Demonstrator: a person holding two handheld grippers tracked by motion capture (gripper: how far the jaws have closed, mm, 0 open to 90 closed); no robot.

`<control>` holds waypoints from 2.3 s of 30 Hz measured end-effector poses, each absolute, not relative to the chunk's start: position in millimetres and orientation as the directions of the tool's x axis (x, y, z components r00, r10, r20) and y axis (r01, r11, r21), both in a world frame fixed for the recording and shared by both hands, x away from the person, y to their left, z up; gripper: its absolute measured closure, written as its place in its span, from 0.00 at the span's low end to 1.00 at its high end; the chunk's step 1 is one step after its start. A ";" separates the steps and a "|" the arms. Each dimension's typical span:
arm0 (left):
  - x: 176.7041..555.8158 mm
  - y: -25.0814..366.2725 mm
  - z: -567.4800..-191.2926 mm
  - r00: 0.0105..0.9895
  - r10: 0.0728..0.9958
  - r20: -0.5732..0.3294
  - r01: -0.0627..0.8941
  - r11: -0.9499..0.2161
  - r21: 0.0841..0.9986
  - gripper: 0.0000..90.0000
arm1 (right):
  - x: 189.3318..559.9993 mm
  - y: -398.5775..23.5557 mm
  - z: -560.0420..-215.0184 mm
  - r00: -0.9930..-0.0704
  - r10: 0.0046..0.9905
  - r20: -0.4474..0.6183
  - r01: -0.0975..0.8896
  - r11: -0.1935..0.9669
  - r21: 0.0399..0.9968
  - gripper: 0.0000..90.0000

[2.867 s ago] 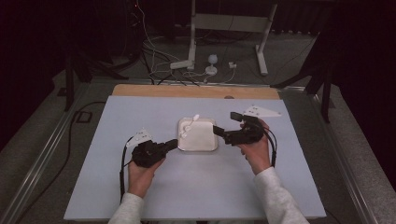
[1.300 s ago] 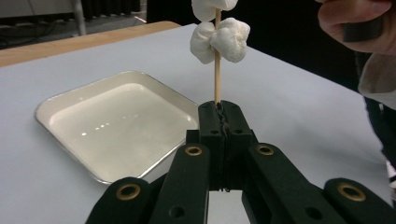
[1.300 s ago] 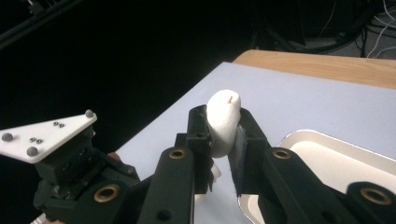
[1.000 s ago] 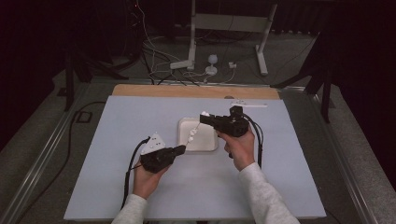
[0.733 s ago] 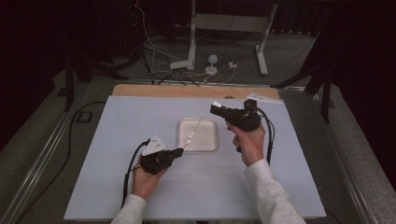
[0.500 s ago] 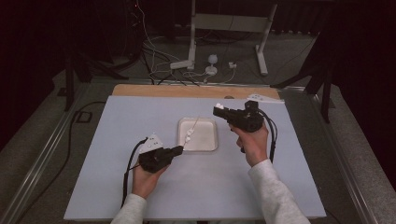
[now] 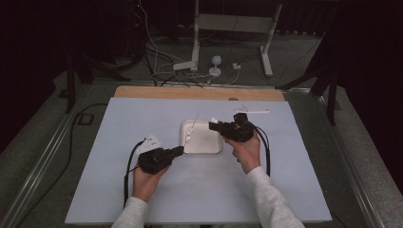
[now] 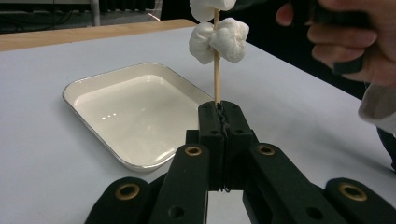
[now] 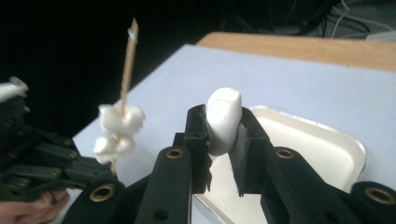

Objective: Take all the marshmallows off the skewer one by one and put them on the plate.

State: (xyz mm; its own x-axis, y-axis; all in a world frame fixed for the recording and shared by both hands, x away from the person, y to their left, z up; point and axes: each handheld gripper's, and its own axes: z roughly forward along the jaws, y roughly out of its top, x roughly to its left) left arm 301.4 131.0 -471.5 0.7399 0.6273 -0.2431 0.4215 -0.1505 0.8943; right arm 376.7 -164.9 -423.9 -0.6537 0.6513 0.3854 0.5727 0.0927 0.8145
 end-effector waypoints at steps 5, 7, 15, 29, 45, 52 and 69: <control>301.4 131.4 -470.8 0.738 0.628 -0.248 0.425 -0.147 0.893 1.00 | 380.5 -155.6 -437.4 -0.646 0.670 0.366 0.590 0.133 0.797 0.86; 301.3 131.7 -470.5 0.736 0.629 -0.251 0.426 -0.144 0.893 1.00 | 382.1 -152.2 -442.5 -0.643 0.677 0.358 0.595 0.148 0.790 0.86; 301.5 132.4 -470.1 0.736 0.628 -0.254 0.428 -0.140 0.893 1.00 | 391.0 -141.3 -463.9 -0.617 0.723 0.310 0.626 0.212 0.750 0.86; 302.1 132.9 -470.6 0.733 0.632 -0.252 0.429 -0.142 0.892 1.00 | 393.9 -140.3 -474.5 -0.560 0.752 0.348 0.684 0.182 0.706 0.34; 302.8 129.7 -473.0 0.725 0.644 -0.244 0.435 -0.153 0.887 1.00 | 359.6 -138.3 -424.0 -0.691 0.574 0.440 0.605 0.126 0.786 0.44; 302.0 125.4 -474.4 0.729 0.642 -0.236 0.435 -0.168 0.885 1.00 | 354.3 -123.1 -416.5 -0.718 0.556 0.419 0.586 0.159 0.794 0.49; 299.6 115.4 -475.2 0.743 0.639 -0.198 0.423 -0.218 0.880 1.00 | 360.2 -113.3 -423.7 -0.695 0.562 0.448 0.620 0.154 0.769 0.77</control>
State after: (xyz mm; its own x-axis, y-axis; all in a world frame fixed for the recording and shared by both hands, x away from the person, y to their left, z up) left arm 299.6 115.4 -475.2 0.7428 0.6395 -0.1981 0.4226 -0.2184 0.8796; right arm 360.2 -113.3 -423.7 -0.6953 0.5618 0.4482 0.6204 0.1544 0.7689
